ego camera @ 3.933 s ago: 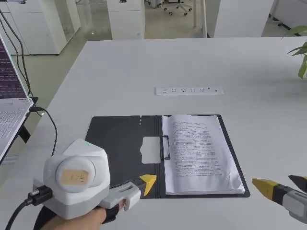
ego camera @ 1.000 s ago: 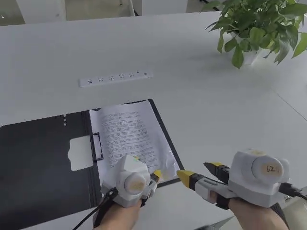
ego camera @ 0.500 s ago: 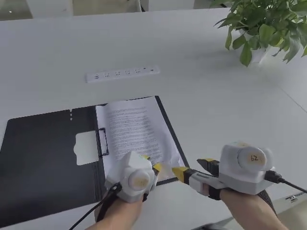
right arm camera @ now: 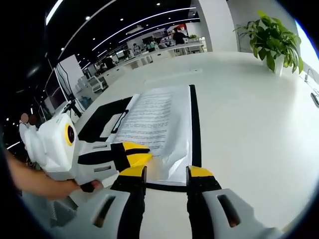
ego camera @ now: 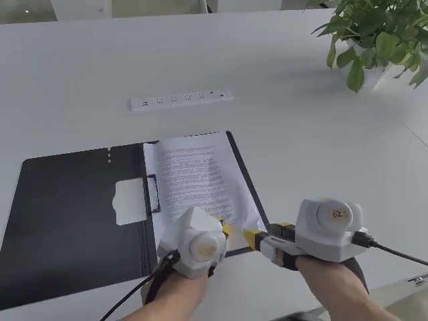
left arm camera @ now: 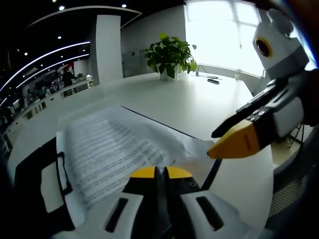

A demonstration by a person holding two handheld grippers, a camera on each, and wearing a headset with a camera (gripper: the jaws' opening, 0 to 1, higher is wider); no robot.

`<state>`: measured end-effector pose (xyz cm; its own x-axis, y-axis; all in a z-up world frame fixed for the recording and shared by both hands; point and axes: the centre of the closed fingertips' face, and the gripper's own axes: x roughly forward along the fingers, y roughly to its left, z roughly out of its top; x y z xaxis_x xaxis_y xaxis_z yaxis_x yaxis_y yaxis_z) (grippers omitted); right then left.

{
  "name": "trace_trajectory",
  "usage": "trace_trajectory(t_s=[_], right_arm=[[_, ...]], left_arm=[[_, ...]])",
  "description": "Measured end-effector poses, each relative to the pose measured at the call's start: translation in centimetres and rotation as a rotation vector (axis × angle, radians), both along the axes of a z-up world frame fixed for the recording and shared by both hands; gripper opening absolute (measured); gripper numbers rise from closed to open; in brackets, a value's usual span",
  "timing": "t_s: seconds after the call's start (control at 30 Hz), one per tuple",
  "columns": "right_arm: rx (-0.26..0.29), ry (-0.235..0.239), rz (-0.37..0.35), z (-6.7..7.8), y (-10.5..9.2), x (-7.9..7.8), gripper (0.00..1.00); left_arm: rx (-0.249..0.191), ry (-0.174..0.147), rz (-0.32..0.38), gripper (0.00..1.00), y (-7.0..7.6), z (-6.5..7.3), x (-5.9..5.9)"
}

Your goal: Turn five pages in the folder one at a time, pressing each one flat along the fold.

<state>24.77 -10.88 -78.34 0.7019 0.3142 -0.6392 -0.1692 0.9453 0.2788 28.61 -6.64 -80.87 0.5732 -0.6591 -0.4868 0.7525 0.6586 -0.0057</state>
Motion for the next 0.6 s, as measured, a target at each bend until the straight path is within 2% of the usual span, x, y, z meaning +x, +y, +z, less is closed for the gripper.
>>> trace_trajectory(t_s=[0.23,0.4,0.6], right_arm=[[0.010,0.032,-0.026,-1.2,0.2,0.2,0.21],[0.022,0.035,-0.053,-1.4,0.0,0.4,0.16],[0.025,0.035,-0.082,-1.5,-0.5,0.6,0.06]], left_arm=[[0.004,0.001,0.003,0.04,0.0,0.0,0.0],[0.001,0.000,0.008,0.04,0.0,0.0,0.0],[0.002,0.004,0.010,0.04,0.1,0.1,0.0]])
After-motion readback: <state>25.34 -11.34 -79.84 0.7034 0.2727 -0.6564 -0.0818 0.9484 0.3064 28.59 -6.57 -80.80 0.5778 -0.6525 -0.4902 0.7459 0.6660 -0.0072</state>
